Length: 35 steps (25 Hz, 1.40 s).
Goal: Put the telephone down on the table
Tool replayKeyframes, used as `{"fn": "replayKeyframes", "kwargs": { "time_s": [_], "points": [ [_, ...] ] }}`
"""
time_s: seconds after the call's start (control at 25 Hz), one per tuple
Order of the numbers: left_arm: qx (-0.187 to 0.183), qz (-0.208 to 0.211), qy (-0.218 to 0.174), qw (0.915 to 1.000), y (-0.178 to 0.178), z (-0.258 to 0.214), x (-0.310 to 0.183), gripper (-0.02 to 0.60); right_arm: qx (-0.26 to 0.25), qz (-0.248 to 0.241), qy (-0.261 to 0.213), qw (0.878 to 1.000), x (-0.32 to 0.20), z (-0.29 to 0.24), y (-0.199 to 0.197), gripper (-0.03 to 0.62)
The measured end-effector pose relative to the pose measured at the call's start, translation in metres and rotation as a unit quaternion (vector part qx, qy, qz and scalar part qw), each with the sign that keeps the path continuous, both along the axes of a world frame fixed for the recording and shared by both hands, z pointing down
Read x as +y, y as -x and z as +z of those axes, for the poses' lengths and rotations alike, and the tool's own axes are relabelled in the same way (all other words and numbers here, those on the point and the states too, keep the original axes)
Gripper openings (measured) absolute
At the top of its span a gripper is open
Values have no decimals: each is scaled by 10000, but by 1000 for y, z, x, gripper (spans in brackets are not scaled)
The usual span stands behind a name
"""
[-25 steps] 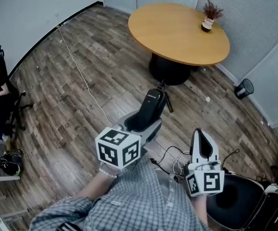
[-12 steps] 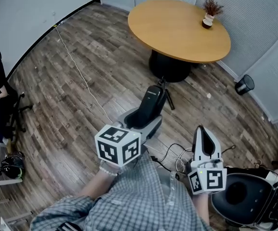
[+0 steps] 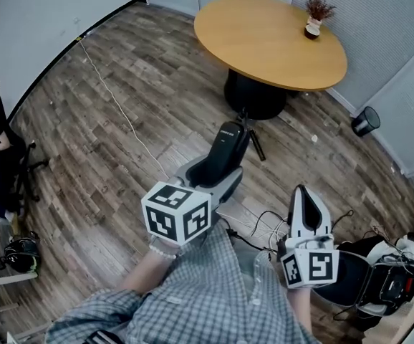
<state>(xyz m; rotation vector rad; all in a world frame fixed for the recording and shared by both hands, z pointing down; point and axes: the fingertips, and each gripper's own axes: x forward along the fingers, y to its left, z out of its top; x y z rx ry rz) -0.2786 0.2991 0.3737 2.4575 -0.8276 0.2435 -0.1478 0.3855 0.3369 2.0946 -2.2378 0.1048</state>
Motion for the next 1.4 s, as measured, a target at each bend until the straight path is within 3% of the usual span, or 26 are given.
{"fn": "replayKeyframes", "kwargs": {
  "time_s": [0.32, 0.68, 1.0, 1.4],
  "points": [
    [-38, -81, -12, 10000, 29, -5, -6, 281, 87, -35, -7, 10000, -8, -7, 22, 6],
    [-64, -238, 32, 9997, 39, 2, -9, 281, 109, 27, 91, 9999, -10, -3, 12, 6],
    [-97, -267, 90, 9996, 6, 10, -34, 281, 105, -280, 221, 9993, -43, 14, -13, 6],
    [-127, -578, 121, 9982, -59, 10, -113, 281, 0, -663, 235, 9975, -131, 17, -73, 6]
  ]
}}
